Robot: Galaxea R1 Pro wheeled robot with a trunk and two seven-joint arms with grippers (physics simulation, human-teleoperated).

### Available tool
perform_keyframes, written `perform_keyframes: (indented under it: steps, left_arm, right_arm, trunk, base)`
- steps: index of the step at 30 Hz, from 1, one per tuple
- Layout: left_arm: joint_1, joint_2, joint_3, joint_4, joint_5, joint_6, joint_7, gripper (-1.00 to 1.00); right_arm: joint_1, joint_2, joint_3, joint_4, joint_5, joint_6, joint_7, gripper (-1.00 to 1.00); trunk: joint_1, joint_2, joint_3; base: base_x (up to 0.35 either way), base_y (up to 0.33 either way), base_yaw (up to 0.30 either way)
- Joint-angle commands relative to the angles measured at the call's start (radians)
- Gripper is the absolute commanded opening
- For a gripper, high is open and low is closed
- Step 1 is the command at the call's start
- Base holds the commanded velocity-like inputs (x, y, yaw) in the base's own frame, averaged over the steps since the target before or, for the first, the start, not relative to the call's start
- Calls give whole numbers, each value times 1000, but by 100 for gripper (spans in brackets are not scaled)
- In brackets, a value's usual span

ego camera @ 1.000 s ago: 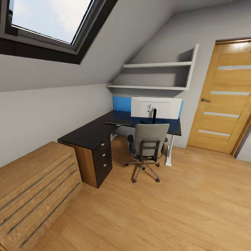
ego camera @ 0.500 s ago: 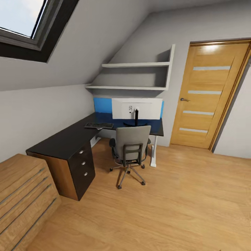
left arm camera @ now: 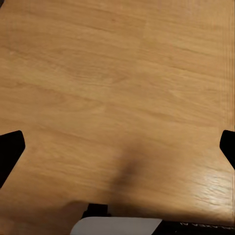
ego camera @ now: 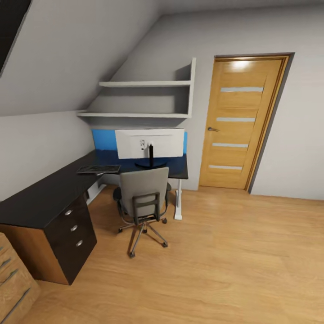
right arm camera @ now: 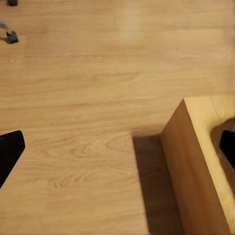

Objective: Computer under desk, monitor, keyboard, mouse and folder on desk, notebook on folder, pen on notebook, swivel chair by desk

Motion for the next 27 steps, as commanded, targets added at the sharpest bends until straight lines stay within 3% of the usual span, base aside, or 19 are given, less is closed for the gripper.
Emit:
perform_keyframes:
  steps: [1, 21, 27]
  left_arm:
    - [0, -1, 5, 0, 2, -3, -2, 100]
    - [0, -1, 6, 0, 4, -6, -2, 100]
    - [0, -1, 6, 0, 2, -8, -3, 100]
  right_arm:
    - [-1, 0, 1, 1, -6, -3, 3, 100]
    - [-1, 0, 2, 3, -4, -35, 3, 100]
    - [-1, 2, 4, 2, -6, -35, 1, 100]
  trunk:
    - [1, -1, -1]
    - [1, -1, 11]
    - [1, -1, 15]
  base:
    - [303, -160, -269]
    - [322, -26, -266]
    - [92, 0, -118]
